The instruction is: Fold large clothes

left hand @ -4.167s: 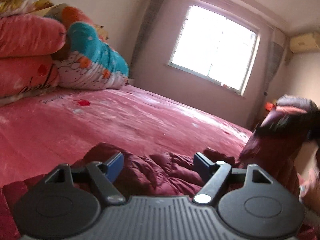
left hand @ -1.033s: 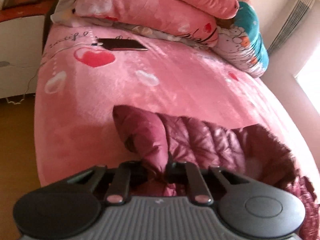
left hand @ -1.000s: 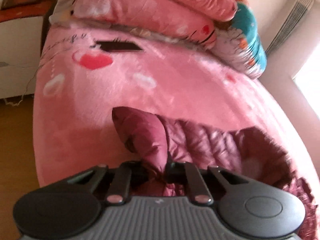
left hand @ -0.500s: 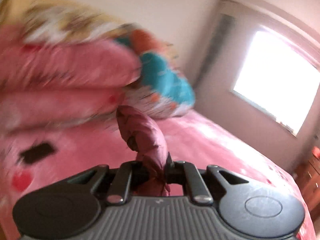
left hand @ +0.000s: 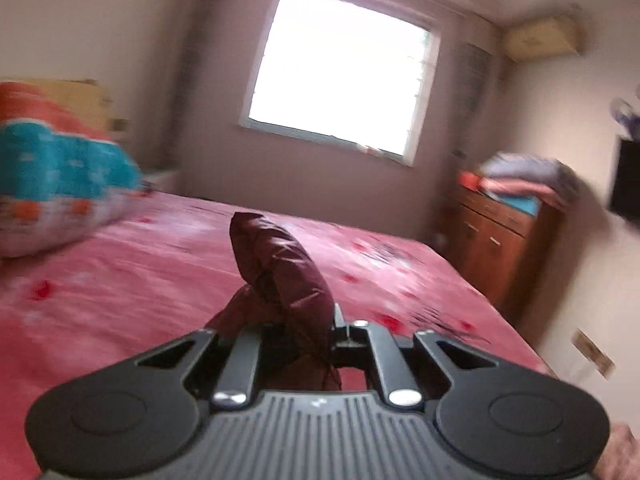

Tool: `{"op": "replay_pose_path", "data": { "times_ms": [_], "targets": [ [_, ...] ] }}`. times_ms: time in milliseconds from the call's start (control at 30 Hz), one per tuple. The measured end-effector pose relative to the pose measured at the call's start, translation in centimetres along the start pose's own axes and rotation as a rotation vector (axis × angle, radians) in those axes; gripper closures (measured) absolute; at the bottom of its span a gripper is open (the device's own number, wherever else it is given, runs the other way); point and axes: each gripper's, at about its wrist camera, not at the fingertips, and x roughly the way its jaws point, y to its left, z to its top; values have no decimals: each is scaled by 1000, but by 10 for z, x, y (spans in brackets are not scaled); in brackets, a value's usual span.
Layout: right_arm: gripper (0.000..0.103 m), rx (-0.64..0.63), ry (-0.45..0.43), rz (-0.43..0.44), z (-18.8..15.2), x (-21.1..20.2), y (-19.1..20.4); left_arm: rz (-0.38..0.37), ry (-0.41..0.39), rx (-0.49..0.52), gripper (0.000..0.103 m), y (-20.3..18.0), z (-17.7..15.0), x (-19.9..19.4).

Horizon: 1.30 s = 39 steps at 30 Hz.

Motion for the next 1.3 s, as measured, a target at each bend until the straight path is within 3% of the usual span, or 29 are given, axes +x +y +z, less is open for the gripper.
{"op": "replay_pose_path", "data": {
  "times_ms": [133,367,633,733,800,933,1000,1167,1300],
  "targets": [
    [2,26,-46,-16,12,-9,-15,-83,69,59,95,-51,-38,41],
    [1,110,-99,-45,26,-17,-44,-163,204,75,95,-101,-114,96],
    [1,160,-99,-50,35,-15,-59,-148,337,132,89,-118,-182,129],
    [1,146,-93,-48,35,-13,-58,-166,355,118,81,-115,-188,122],
    [1,129,-93,-44,36,-9,-55,-190,353,121,66,-114,-187,113],
    [1,86,-89,-41,36,-3,-48,-245,342,134,53,-115,-182,87],
    [1,66,-78,-36,34,-3,-45,-257,330,136,41,-110,-182,74],
    [1,-15,-26,-28,26,13,-31,-241,312,119,35,-75,-182,44],
    [1,-70,22,-1,20,26,-20,-136,278,96,36,-23,-176,27]
  ]
}}
